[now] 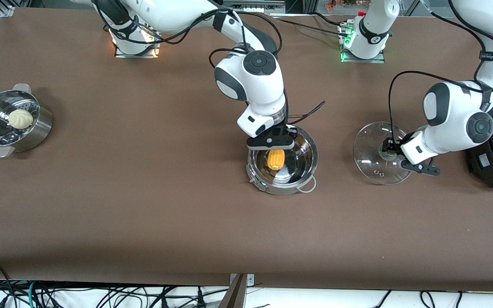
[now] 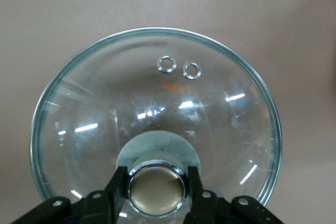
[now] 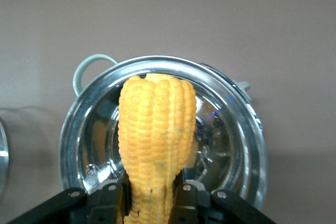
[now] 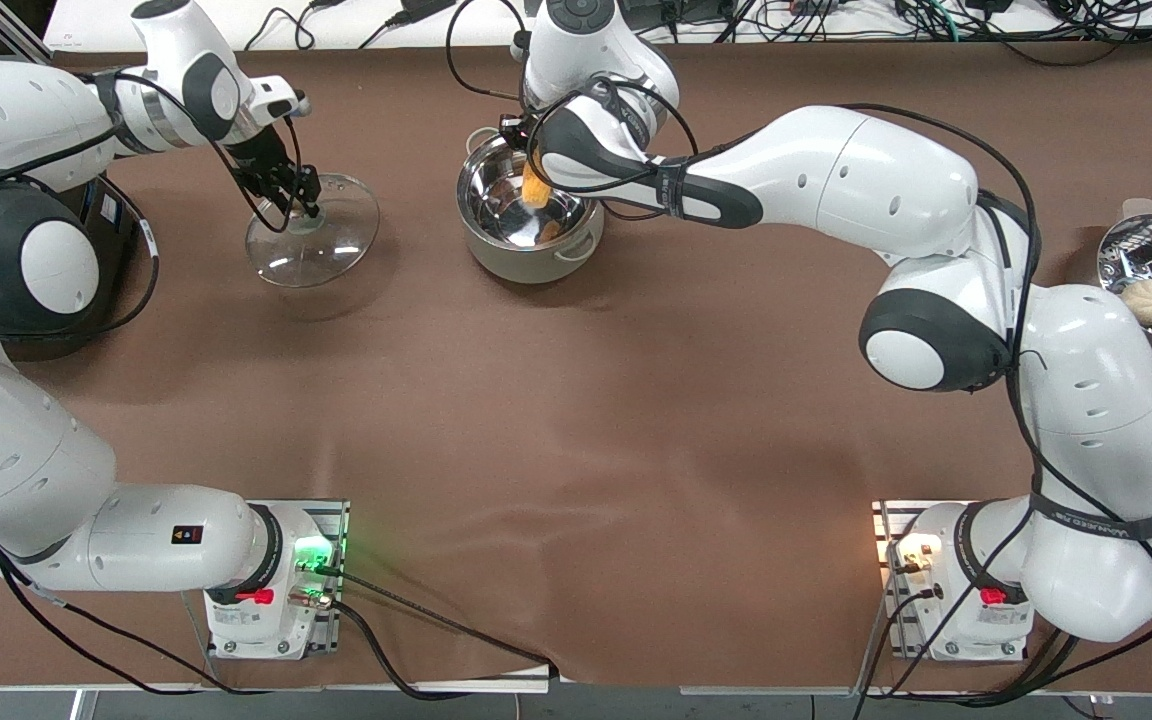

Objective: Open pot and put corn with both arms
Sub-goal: 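Carry the corn over the pot while the left gripper lowers the lid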

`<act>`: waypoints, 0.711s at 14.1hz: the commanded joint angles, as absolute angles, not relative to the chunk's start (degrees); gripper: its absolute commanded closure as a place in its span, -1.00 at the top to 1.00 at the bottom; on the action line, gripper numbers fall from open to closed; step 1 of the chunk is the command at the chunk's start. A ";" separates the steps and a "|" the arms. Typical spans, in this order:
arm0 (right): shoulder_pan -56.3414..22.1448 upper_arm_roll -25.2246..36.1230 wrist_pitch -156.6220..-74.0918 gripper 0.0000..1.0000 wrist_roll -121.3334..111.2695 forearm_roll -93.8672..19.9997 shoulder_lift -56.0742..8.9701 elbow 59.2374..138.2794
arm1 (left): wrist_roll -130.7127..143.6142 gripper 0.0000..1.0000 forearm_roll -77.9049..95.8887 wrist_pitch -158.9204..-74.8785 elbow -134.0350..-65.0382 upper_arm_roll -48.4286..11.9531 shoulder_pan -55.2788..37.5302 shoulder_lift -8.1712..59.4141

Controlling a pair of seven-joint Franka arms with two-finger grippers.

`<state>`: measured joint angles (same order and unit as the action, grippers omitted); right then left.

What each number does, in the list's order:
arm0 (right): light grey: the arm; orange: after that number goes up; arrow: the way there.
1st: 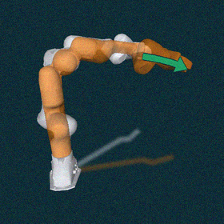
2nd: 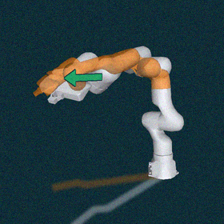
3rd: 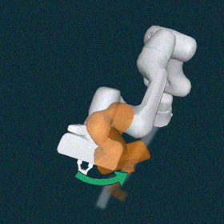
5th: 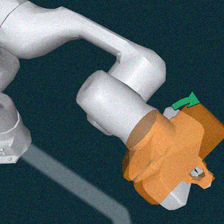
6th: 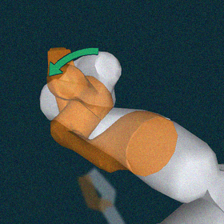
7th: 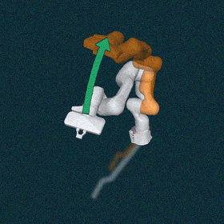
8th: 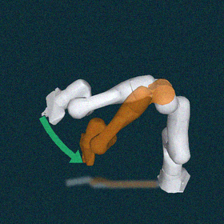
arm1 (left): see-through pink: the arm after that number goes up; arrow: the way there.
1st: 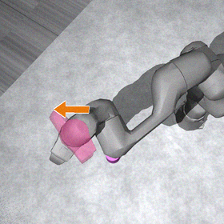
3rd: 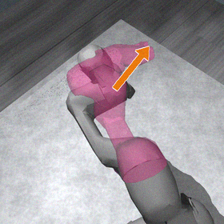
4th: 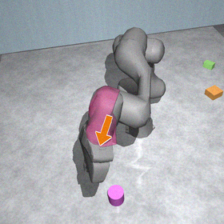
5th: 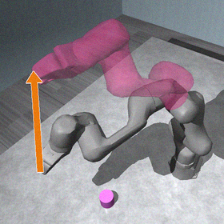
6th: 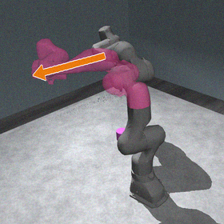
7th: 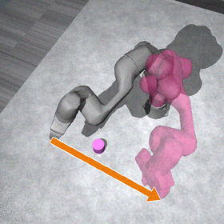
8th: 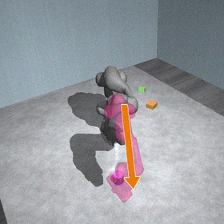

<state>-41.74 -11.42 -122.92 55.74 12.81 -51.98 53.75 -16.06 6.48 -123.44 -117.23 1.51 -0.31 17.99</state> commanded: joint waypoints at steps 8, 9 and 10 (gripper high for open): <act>-42.01 -12.13 -130.87 -1.00 58.89 13.27 -57.92 50.80 | -16.79 -0.31 2.99 -130.52 -121.82 4.22 -0.62 20.13; -42.01 -12.13 -130.87 -1.00 58.89 13.27 -58.01 51.06 | -16.27 0.73 2.99 -130.52 -121.90 4.22 -0.62 20.21; -42.01 -12.13 -130.87 -1.00 58.89 13.27 -58.09 51.33 | -16.17 1.00 2.99 -130.52 -121.90 4.22 -0.62 20.13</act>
